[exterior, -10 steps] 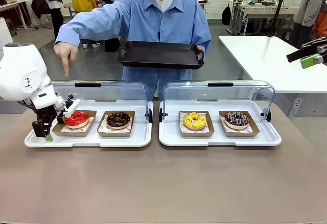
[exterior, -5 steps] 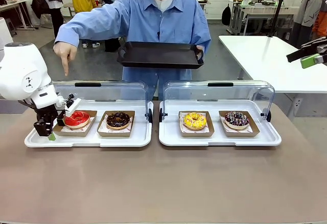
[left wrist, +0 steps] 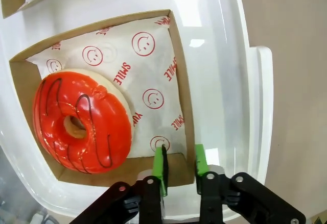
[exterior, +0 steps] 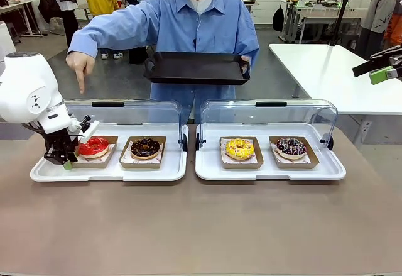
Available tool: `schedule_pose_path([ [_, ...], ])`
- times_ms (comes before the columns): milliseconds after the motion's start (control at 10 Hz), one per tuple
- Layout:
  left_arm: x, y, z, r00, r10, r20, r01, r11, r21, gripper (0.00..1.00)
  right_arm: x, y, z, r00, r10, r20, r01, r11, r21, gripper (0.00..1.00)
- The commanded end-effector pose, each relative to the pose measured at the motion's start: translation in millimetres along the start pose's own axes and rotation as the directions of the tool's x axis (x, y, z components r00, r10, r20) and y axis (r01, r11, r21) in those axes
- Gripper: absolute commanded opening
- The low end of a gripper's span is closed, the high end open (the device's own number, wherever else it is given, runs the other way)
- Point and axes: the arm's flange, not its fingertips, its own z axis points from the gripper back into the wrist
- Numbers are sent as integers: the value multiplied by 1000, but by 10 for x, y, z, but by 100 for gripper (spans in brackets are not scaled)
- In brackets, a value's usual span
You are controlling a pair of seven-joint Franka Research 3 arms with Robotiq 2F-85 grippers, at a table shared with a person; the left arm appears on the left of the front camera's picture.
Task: Provide the desired donut to the person.
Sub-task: Pick up and lift the Paper togo box containing the Donut pointed at by the person.
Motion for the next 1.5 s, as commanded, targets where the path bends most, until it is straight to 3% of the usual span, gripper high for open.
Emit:
schedule_pose_path([
  [0, -19, 19, 15, 1000, 0, 6, 0, 1000, 14, 0, 6, 0, -13, 1000, 3, 4, -3, 1000, 3, 100],
  [500, -22, -59, 107, 1000, -25, 3, 25, 1000, 15, 0, 6, 0, -13, 1000, 3, 4, -3, 1000, 3, 100],
  [600, 11, -153, 220, 998, -49, -37, 49, 998, 24, 0, 6, 0, -13, 1000, 3, 4, -3, 1000, 3, 100],
  [800, 91, -395, 553, 996, -85, -13, 85, 996, 6, 0, 6, 0, -13, 1000, 3, 4, -3, 1000, 3, 100],
  [1200, 270, -960, 1230, 995, -76, -58, 75, 997, -21, 0, 6, 0, -13, 1000, 3, 4, -3, 1000, 3, 100],
  [1400, 356, -1159, 1602, 994, -56, -91, 59, 998, 32, 0, 6, 0, -13, 1000, 3, 4, -3, 1000, 3, 100],
])
